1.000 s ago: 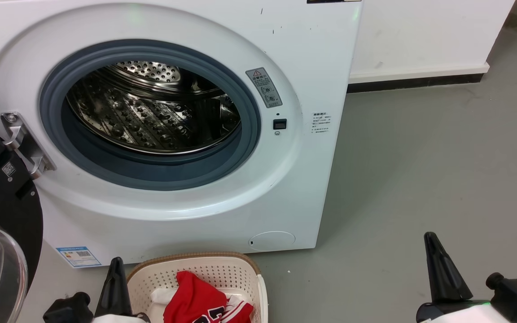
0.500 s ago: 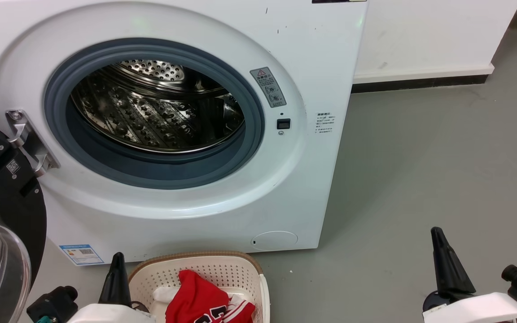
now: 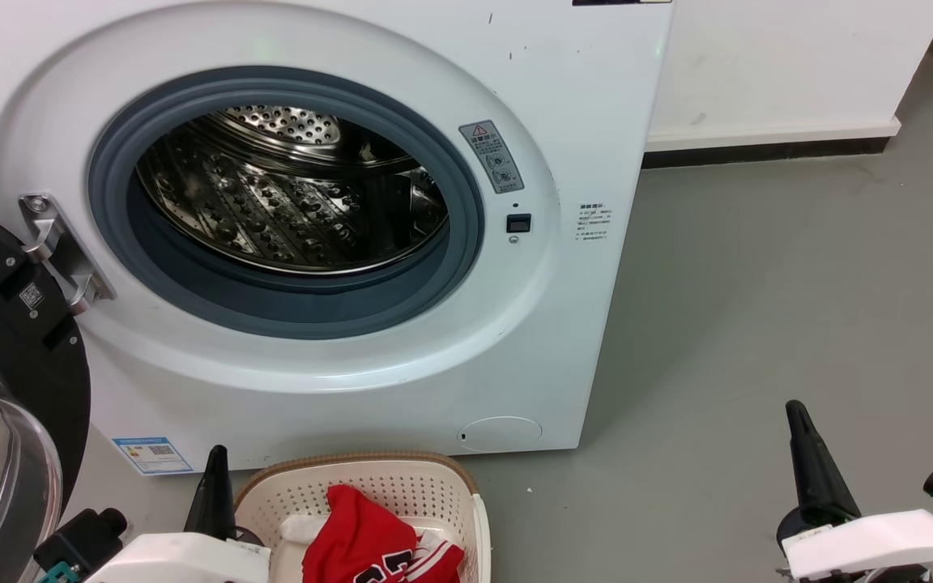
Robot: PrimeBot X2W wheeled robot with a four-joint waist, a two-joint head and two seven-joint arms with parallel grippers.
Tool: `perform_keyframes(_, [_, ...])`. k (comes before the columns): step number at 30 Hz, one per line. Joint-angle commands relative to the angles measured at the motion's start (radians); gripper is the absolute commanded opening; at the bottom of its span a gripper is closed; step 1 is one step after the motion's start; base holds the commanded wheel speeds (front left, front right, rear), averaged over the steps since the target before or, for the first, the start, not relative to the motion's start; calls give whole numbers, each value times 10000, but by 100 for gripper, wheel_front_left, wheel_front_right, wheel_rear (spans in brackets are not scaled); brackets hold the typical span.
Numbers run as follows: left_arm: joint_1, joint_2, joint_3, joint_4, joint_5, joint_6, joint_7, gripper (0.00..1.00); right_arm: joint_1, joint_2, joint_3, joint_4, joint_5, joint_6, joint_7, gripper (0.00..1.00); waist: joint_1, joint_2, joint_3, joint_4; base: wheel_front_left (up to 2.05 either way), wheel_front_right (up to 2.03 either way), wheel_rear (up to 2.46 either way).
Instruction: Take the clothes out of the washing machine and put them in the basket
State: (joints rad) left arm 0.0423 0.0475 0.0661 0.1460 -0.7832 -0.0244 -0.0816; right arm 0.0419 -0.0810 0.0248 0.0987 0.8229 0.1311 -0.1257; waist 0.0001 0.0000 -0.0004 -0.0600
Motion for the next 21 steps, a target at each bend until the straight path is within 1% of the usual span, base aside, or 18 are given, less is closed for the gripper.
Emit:
perform_keyframes(1, [-271, 23, 44, -49, -409, -87, 85, 0, -272, -78, -50, -10, 427, -2, 76, 0, 0, 0, 1, 14, 0, 0, 0])
perform_keyframes(21, [-697, 29, 192, 276, -2903, -404, 684, 0, -682, -108, -278, 441, 2964, -3, 654, 0, -1, 0, 9, 158, 0, 0, 0])
